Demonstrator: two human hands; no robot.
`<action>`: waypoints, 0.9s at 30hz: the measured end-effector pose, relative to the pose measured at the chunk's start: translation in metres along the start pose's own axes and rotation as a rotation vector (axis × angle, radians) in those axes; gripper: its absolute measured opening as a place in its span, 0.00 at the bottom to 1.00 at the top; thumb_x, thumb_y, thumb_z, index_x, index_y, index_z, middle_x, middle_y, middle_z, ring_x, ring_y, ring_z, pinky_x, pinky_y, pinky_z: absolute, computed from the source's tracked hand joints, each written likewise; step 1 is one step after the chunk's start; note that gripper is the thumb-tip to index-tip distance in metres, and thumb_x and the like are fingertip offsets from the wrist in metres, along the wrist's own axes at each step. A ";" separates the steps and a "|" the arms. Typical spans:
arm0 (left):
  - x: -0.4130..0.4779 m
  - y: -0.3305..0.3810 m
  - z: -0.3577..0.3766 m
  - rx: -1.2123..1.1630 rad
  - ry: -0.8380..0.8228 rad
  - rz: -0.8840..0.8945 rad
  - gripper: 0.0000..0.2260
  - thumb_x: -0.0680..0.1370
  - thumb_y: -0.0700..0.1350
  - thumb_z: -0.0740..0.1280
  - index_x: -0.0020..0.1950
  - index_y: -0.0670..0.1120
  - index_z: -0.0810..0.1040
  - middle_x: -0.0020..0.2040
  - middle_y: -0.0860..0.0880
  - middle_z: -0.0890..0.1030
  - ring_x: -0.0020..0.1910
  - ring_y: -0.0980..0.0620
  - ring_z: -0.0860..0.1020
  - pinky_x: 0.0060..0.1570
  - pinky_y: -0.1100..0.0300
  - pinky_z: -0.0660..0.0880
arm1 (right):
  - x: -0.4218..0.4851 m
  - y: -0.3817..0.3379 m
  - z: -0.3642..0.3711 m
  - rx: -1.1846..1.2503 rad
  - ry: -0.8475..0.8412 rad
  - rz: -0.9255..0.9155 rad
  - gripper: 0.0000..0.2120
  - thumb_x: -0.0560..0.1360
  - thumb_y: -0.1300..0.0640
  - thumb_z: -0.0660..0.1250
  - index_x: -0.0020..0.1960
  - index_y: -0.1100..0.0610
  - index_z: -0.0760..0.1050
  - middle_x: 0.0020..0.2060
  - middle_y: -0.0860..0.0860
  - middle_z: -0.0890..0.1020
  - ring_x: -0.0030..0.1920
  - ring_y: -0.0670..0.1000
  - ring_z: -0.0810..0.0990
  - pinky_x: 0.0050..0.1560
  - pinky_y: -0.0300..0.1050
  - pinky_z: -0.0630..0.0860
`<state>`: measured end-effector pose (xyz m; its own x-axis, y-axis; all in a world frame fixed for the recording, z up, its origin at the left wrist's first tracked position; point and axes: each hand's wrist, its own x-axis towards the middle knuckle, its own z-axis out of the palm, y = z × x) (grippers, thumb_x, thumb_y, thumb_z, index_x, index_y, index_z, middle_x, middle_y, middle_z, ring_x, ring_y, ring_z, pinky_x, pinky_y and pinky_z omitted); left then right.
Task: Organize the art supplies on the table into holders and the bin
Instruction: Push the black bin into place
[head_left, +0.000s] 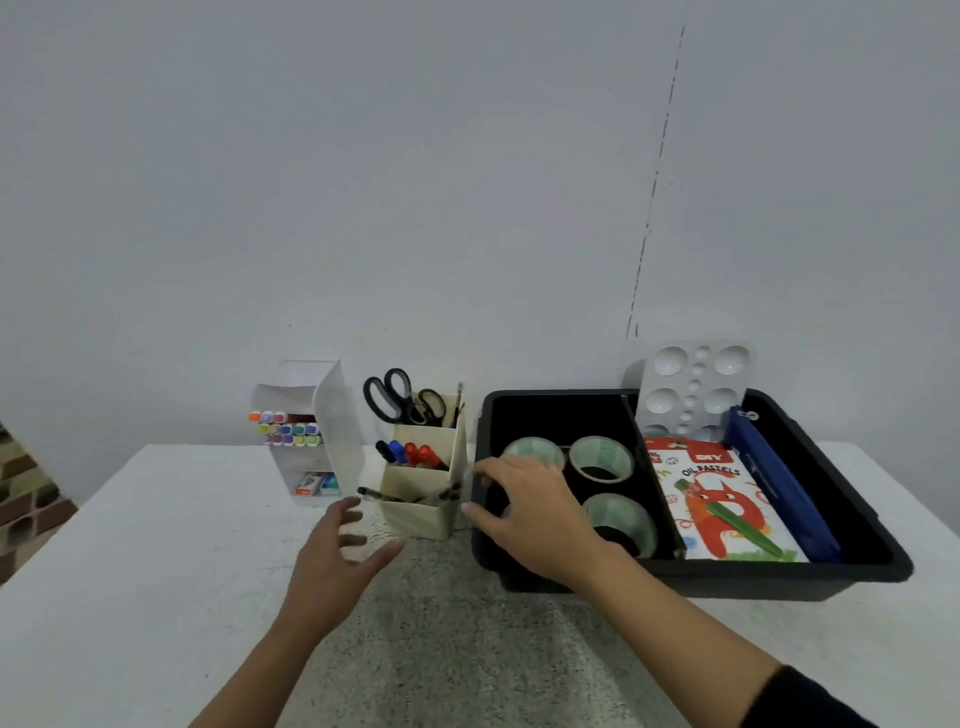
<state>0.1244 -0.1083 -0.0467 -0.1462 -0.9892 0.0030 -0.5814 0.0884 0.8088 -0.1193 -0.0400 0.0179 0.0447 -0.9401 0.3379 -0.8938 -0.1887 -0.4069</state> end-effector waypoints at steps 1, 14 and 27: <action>0.008 -0.001 0.000 -0.015 -0.033 0.037 0.41 0.67 0.61 0.77 0.76 0.55 0.63 0.65 0.56 0.72 0.56 0.53 0.78 0.47 0.60 0.78 | 0.006 -0.006 0.006 -0.037 -0.033 -0.001 0.21 0.79 0.40 0.63 0.67 0.49 0.73 0.56 0.45 0.78 0.60 0.49 0.74 0.61 0.50 0.69; 0.022 -0.003 0.022 0.048 0.101 0.302 0.14 0.78 0.52 0.70 0.63 0.53 0.80 0.49 0.55 0.80 0.37 0.59 0.78 0.39 0.65 0.74 | 0.035 -0.018 0.047 -0.256 -0.062 -0.017 0.11 0.77 0.57 0.66 0.59 0.52 0.80 0.53 0.48 0.81 0.57 0.53 0.72 0.53 0.51 0.66; 0.048 0.018 -0.002 0.184 -0.168 0.583 0.16 0.76 0.49 0.74 0.61 0.62 0.78 0.43 0.66 0.76 0.44 0.63 0.74 0.43 0.69 0.67 | 0.039 -0.026 0.046 0.067 -0.092 -0.102 0.16 0.74 0.63 0.69 0.60 0.51 0.81 0.50 0.50 0.83 0.51 0.51 0.78 0.52 0.47 0.76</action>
<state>0.1089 -0.1543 -0.0311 -0.5953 -0.7421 0.3080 -0.4944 0.6405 0.5877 -0.0738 -0.0845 0.0022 0.1777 -0.9365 0.3023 -0.8508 -0.3006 -0.4310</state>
